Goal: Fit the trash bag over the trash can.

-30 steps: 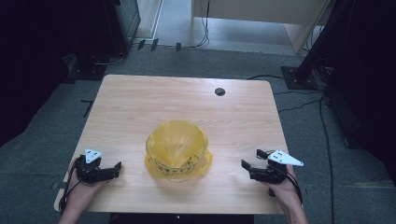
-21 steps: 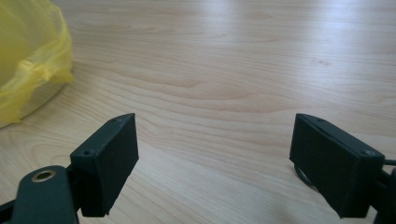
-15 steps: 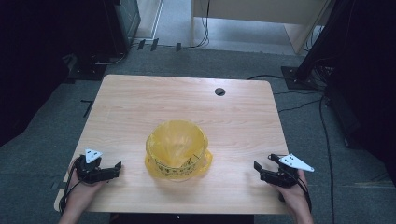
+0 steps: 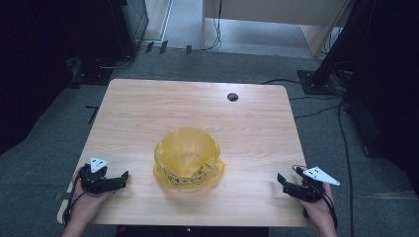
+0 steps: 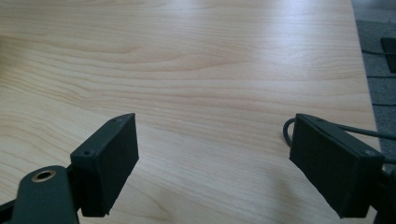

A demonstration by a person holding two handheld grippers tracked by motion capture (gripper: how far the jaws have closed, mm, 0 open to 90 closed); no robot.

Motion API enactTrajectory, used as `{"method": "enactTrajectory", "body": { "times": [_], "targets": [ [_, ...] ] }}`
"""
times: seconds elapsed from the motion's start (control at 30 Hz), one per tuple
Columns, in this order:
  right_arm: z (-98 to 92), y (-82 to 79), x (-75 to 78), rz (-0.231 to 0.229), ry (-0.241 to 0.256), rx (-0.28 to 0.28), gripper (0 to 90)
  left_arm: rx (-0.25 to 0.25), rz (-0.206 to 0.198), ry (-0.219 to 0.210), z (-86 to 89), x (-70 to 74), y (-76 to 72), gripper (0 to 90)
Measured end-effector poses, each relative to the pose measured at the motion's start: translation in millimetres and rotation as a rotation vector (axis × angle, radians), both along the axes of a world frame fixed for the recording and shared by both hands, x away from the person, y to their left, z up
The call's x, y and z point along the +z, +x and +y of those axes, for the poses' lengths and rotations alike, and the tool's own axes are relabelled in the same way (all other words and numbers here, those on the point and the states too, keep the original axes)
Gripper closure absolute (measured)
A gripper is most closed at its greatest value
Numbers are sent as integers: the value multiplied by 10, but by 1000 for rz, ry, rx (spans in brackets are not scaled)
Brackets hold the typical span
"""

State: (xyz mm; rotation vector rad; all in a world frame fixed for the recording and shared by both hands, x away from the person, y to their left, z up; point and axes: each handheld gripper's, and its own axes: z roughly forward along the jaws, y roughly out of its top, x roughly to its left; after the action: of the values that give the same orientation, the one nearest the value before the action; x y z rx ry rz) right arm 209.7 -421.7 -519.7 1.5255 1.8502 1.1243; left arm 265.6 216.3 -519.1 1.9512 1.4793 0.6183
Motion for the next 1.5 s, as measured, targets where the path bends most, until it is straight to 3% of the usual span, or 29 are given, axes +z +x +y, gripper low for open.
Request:
{"method": "enactTrajectory", "body": {
  "times": [0.27, 0.47, 0.57, 0.8, 1.5],
  "targets": [
    [-119, -20, -16, 28, -19, -63, 159, 0, 0, 0, 0, 0, 0, 0],
    [-100, 10, -38, 105, -84, -114, 162, 0, 0, 0, 0, 0, 0, 0],
    [-101, 27, -48, 134, -87, -119, 161, 0, 0, 0, 0, 0, 0, 0],
    [-62, 23, -51, 134, -131, -140, 193, 1, 0, 0, -1, 0, 1, 0],
    [-62, 29, -52, 139, -132, -149, 174, 11, -1, 1, -6, -1, 14, 0]
  ]
}}
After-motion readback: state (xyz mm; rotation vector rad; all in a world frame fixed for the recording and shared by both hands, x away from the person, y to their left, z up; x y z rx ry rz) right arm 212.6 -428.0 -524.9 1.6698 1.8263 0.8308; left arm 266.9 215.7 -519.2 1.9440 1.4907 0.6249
